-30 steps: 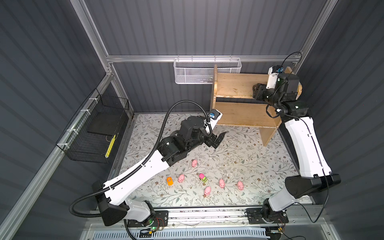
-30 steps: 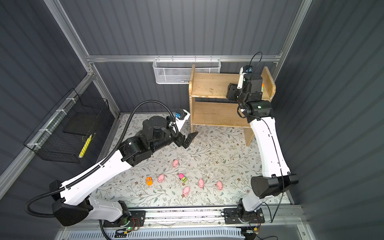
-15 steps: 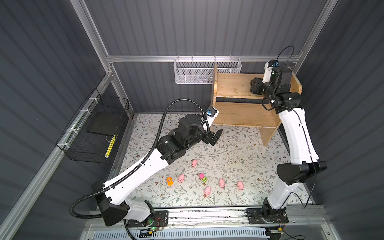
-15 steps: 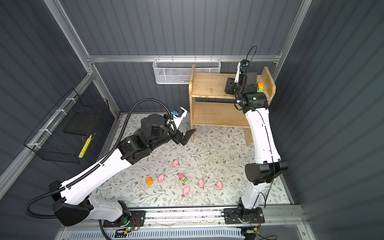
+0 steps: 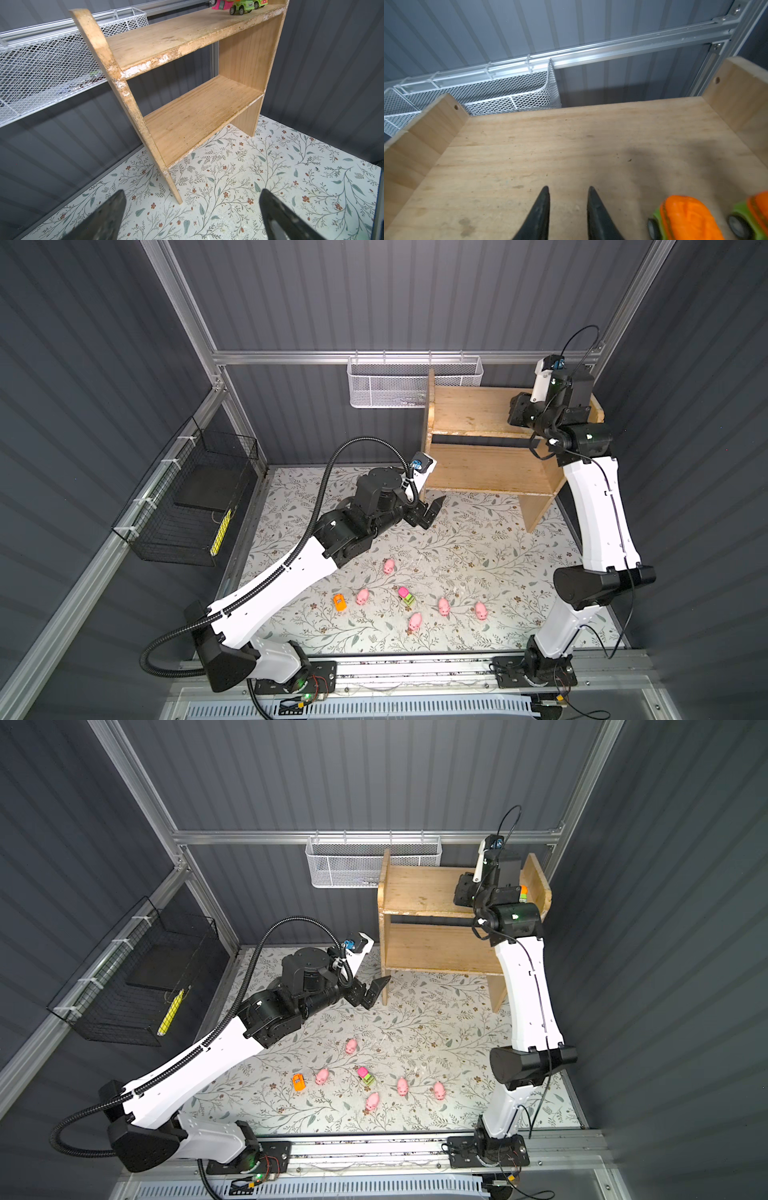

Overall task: Place and organize the plastic toys onto the shelf
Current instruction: 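Withdraw the right gripper from the shelf and move it down toward the toys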

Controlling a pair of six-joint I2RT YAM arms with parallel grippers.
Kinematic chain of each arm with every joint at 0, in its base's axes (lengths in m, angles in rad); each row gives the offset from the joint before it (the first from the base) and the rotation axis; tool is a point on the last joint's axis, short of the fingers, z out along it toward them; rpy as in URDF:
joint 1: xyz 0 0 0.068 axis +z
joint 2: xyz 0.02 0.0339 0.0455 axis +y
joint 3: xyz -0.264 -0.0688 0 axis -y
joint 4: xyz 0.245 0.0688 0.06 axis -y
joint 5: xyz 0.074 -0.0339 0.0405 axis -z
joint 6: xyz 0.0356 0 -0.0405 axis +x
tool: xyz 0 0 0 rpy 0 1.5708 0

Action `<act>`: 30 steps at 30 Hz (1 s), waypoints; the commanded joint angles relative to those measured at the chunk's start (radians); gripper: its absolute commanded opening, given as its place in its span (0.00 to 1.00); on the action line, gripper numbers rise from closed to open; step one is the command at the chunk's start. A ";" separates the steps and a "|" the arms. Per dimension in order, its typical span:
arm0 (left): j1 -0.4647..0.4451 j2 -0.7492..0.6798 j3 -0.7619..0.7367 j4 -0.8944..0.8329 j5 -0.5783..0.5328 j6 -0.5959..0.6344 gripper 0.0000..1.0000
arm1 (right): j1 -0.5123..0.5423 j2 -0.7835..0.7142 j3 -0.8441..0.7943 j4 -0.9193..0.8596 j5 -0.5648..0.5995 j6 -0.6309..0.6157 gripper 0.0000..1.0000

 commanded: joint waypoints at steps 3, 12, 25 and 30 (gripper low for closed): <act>0.006 -0.011 -0.006 -0.001 0.012 -0.006 1.00 | 0.041 -0.063 0.015 -0.102 -0.016 -0.007 0.27; 0.006 -0.101 -0.089 -0.046 0.015 -0.068 1.00 | 0.271 -0.445 -0.583 -0.143 0.057 0.066 0.28; 0.006 -0.197 -0.228 -0.084 0.005 -0.141 1.00 | 0.366 -0.605 -1.246 -0.033 -0.029 0.203 0.28; 0.005 -0.196 -0.242 -0.099 -0.001 -0.143 1.00 | 0.383 -0.513 -1.375 0.069 -0.083 0.228 0.27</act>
